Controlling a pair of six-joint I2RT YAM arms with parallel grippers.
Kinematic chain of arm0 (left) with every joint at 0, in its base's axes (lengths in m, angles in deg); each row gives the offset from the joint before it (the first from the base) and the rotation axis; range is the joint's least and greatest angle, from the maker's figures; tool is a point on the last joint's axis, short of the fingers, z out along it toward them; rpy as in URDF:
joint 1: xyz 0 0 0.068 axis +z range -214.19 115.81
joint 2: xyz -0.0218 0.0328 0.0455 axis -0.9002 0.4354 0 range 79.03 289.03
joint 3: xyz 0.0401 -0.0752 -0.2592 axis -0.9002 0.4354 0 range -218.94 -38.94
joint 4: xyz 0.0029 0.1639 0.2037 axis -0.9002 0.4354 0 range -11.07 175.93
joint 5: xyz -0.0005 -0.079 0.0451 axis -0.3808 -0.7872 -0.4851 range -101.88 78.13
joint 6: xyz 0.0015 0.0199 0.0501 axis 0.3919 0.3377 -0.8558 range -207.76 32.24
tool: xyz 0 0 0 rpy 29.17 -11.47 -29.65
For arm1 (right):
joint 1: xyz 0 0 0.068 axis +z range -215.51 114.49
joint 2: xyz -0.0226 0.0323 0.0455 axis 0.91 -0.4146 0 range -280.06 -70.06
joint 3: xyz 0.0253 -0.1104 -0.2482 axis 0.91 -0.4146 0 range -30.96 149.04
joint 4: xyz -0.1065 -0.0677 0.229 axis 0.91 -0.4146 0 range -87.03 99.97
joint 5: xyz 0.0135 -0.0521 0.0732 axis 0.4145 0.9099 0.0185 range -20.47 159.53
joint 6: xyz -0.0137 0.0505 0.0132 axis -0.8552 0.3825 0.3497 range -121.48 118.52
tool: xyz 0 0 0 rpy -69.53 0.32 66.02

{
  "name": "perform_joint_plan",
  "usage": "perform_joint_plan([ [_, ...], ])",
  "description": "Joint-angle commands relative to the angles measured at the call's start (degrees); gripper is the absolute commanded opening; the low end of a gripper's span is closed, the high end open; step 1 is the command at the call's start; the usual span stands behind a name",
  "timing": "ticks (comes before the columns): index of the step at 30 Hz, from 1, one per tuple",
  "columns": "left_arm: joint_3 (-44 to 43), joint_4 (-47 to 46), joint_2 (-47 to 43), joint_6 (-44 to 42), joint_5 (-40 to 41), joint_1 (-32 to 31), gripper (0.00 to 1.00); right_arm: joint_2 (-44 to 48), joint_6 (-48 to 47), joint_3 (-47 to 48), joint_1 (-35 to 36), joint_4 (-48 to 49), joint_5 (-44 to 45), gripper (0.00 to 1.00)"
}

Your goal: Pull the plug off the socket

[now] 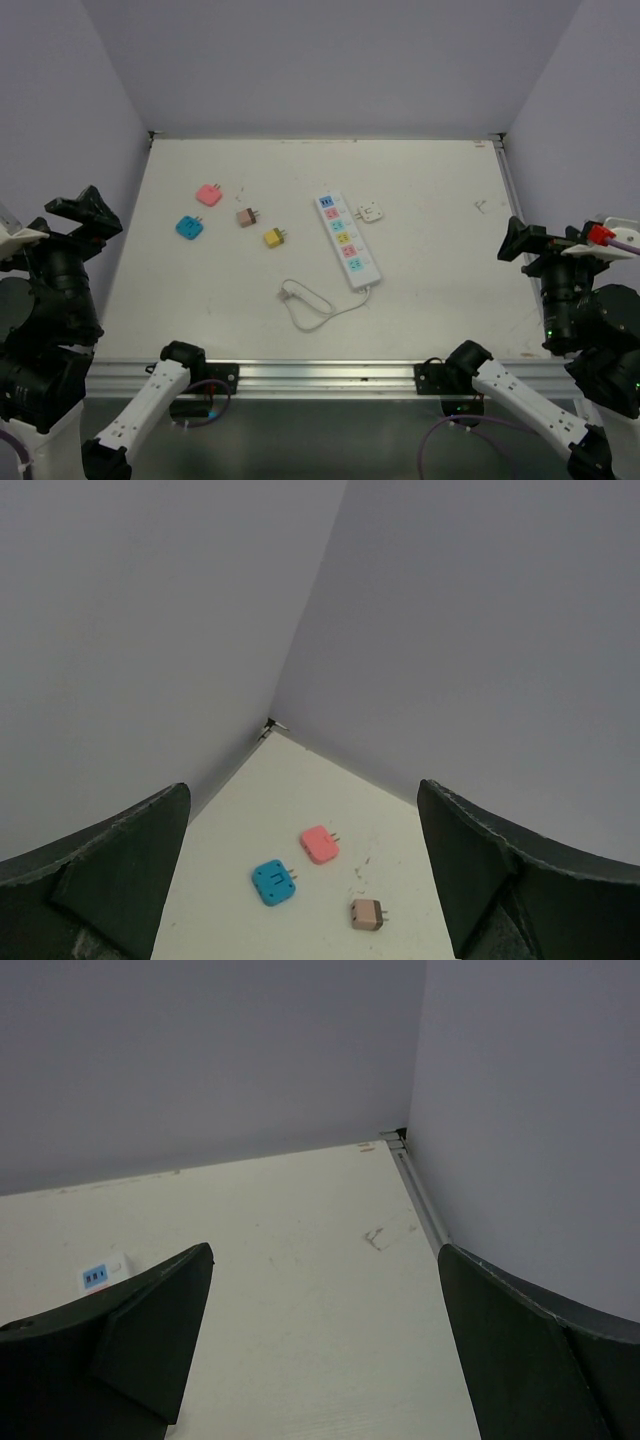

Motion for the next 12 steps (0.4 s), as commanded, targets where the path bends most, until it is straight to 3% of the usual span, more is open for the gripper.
perform_joint_plan([
  [1,0.6,-4.4,-0.5,-0.8,1.8,-0.5,1.0,-0.6,-1.0,0.4,0.0,1.9,0.0,0.99],
  [12,1.1,-5.0,-1.1,-0.2,1.1,-0.6,1.0,-0.5,-1.0,0.4,0.1,1.9,-1.2,0.99],
])
